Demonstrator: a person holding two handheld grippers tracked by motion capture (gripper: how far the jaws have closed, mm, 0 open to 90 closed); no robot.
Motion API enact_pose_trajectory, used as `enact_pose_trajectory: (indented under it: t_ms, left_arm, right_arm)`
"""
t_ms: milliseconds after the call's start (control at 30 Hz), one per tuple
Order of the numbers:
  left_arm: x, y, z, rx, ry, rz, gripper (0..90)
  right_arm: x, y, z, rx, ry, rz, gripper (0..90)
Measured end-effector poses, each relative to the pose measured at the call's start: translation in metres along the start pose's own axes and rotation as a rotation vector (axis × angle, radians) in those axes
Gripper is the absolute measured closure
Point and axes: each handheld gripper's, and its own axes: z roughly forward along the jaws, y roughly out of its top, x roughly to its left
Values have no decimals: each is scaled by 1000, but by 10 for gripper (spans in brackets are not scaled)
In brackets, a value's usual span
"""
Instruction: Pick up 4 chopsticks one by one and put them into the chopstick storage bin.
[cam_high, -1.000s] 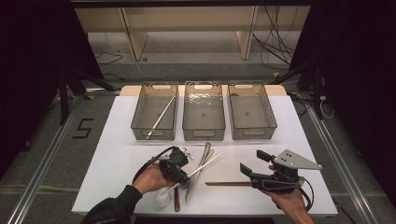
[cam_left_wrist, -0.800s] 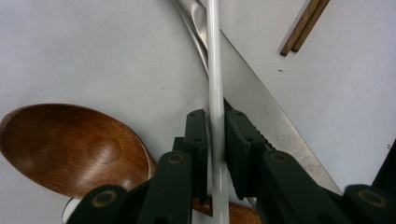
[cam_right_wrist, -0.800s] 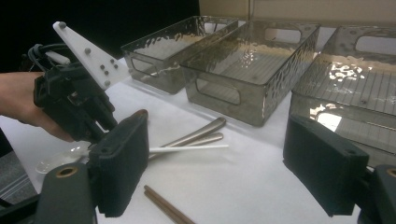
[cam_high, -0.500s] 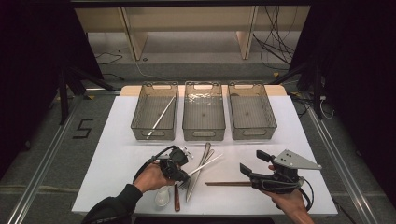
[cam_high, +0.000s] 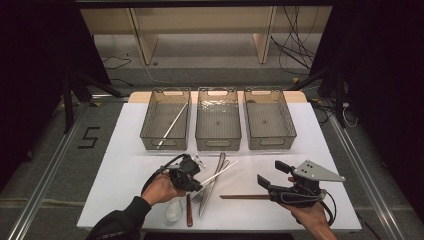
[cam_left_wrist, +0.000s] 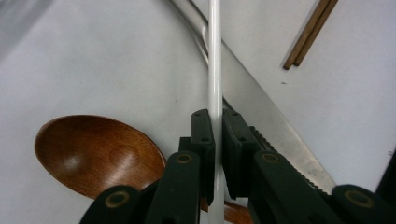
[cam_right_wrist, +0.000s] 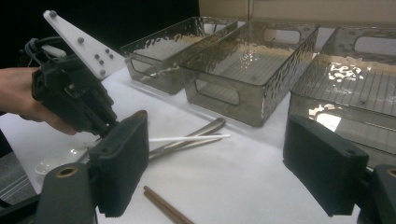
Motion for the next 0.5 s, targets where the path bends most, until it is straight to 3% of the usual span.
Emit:
enact_pose_trajectory:
  t_ms: [167, 233, 500]
  left_arm:
    - [0, 1, -13, -52, -6, -1, 837]
    - [1, 1, -15, -76, -9, -19, 836]
    - [6, 0, -21, -110, -12, -37, 836]
  right_arm:
    - [0, 0, 0, 0, -1, -2, 235]
    - [0, 0, 0, -2, -1, -3, 235]
    - [0, 0, -1, -1, -1, -3, 235]
